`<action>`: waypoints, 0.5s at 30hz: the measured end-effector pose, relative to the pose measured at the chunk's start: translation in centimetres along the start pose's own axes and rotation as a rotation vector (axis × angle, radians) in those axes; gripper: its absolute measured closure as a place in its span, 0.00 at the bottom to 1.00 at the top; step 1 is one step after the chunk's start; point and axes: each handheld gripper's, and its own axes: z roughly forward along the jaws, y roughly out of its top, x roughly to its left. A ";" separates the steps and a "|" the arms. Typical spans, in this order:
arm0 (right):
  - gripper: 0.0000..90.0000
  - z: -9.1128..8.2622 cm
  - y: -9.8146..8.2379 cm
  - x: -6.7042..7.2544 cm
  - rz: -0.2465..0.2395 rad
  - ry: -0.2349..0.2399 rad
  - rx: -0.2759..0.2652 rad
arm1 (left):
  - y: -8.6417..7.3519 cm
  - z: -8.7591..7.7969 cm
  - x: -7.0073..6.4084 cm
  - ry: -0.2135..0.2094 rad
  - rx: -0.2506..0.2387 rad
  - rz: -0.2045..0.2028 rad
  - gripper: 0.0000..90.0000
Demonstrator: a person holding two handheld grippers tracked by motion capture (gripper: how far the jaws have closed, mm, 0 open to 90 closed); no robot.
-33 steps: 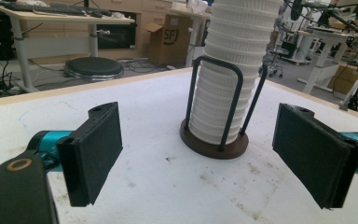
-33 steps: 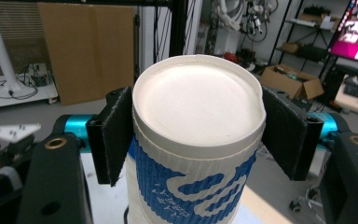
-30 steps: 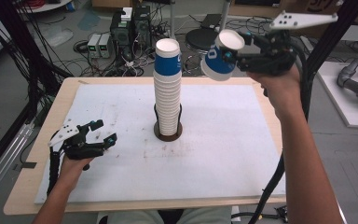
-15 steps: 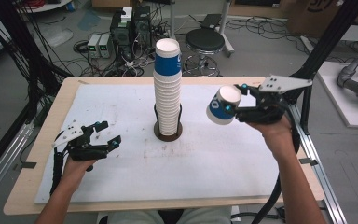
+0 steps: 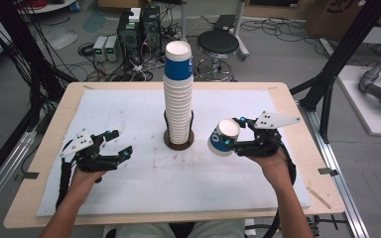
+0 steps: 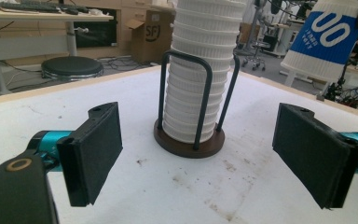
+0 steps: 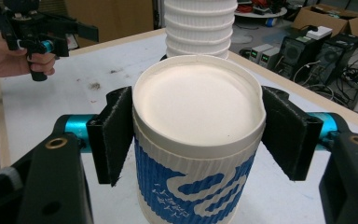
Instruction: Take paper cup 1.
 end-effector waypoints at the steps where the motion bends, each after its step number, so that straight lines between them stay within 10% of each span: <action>1: 0.34 0.2 -0.2 0.1 0.000 0.001 0.001 | 0.0 0.0 0.0 0.000 0.000 0.000 0.17; 15: 0.34 0.9 -0.4 0.6 -0.011 0.010 0.006 | -0.1 -0.2 0.0 0.000 -0.002 0.005 0.17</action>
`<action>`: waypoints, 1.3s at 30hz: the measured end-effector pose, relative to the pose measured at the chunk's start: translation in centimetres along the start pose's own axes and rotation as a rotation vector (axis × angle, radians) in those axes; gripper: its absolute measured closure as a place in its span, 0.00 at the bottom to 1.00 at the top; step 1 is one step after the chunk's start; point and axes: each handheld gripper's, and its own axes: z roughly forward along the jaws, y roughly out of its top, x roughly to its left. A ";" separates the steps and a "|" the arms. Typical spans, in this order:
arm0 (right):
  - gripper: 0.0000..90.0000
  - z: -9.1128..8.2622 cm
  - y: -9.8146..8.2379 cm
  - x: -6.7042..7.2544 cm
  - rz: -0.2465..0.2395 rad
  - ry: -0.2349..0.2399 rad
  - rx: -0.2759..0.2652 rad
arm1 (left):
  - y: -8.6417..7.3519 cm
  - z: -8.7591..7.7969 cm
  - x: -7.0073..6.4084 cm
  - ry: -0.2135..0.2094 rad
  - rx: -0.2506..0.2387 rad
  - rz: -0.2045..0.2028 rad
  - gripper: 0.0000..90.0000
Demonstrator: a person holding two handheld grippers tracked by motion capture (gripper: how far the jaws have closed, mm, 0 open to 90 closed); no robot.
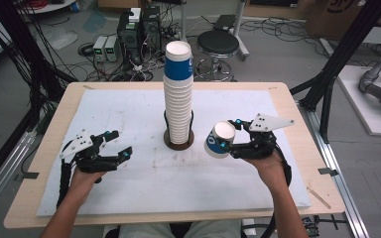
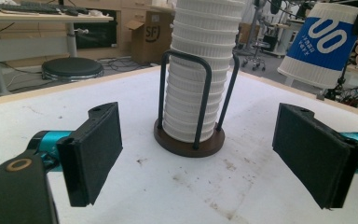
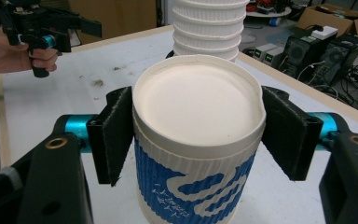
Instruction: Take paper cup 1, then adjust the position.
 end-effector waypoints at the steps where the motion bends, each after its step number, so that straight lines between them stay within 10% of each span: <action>1: 0.34 0.1 0.0 0.0 -0.002 0.000 0.000 | 0.0 0.0 0.0 -0.001 -0.003 0.000 0.17; 23: 0.34 0.6 -0.6 0.6 0.011 0.018 0.019 | 0.2 0.6 -0.7 -0.050 -0.012 0.015 0.17; 39: 0.34 1.8 -0.3 2.4 -0.018 0.069 0.025 | 1.0 2.2 -3.8 -0.181 0.000 0.070 0.17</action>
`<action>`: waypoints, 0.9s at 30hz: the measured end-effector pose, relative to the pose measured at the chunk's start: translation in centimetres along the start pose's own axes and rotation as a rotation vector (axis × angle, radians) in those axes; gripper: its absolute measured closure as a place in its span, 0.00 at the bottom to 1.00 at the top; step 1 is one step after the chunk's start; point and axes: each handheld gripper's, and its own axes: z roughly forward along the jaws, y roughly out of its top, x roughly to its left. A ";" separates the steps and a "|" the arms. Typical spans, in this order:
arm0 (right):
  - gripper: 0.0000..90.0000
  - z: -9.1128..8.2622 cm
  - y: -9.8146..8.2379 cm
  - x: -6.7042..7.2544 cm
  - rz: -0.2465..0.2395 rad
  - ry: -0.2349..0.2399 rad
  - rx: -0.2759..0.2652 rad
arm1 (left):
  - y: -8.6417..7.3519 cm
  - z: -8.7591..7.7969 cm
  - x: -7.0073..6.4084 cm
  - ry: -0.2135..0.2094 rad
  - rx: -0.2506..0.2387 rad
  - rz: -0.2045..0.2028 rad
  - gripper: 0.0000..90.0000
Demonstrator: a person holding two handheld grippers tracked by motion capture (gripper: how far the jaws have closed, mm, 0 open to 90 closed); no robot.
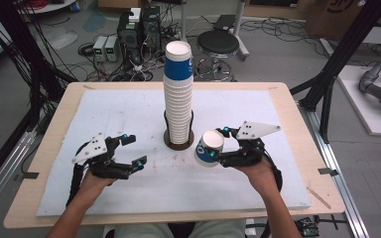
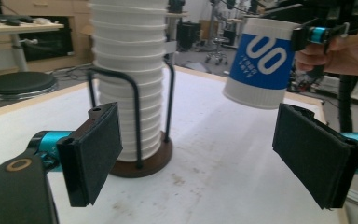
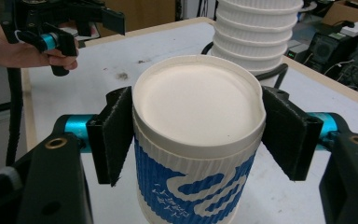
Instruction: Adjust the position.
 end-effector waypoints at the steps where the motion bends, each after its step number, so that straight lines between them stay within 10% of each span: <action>1: 0.34 0.2 0.1 0.2 -0.005 0.013 0.001 | 0.1 0.2 -0.3 -0.012 0.006 0.008 0.17; 27: 0.34 3.2 0.6 2.4 -0.016 0.191 -0.022 | 0.0 5.7 -3.3 -0.243 0.057 0.053 0.17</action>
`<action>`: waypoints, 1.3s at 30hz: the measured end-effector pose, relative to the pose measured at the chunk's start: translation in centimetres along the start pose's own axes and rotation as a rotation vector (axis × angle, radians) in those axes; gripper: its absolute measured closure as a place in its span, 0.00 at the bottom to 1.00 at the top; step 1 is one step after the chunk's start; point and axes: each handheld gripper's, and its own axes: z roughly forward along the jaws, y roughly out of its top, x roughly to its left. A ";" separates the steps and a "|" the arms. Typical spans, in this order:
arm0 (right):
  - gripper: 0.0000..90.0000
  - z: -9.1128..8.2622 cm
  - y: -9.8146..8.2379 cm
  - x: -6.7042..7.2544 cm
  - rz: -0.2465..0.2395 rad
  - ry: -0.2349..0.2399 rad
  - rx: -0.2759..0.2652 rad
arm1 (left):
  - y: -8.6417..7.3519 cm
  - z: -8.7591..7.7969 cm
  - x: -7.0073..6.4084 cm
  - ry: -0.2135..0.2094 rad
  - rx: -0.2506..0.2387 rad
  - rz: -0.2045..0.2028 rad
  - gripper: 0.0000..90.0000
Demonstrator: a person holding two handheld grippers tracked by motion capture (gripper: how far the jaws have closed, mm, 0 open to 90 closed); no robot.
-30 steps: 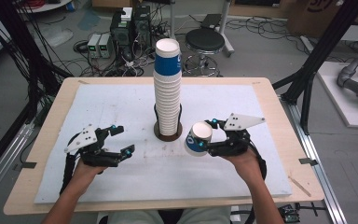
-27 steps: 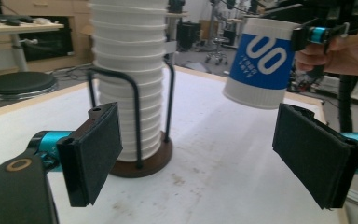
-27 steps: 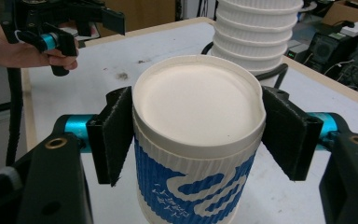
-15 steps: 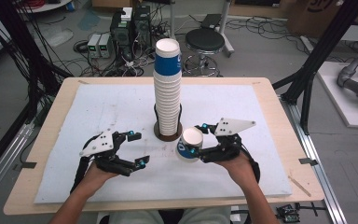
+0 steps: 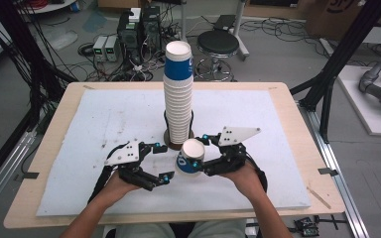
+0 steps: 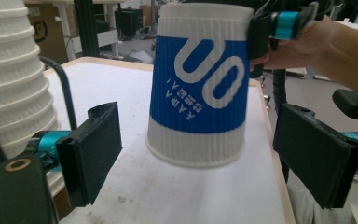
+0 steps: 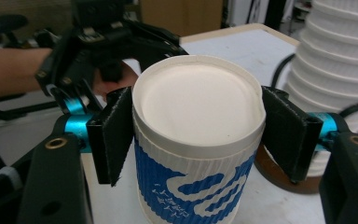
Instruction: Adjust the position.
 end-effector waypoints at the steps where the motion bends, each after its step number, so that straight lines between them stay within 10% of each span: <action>1: 0.34 0.2 0.1 0.2 0.001 0.021 -0.004 | 0.0 0.2 0.0 -0.009 -0.005 0.001 0.17; 26: 0.35 1.1 0.1 0.7 0.055 0.133 -0.087 | -0.6 1.8 -0.6 -0.081 0.013 -0.001 0.22; 39: 0.30 1.4 -0.2 0.6 0.062 0.119 -0.069 | -0.4 1.6 -0.4 -0.063 0.074 0.025 0.33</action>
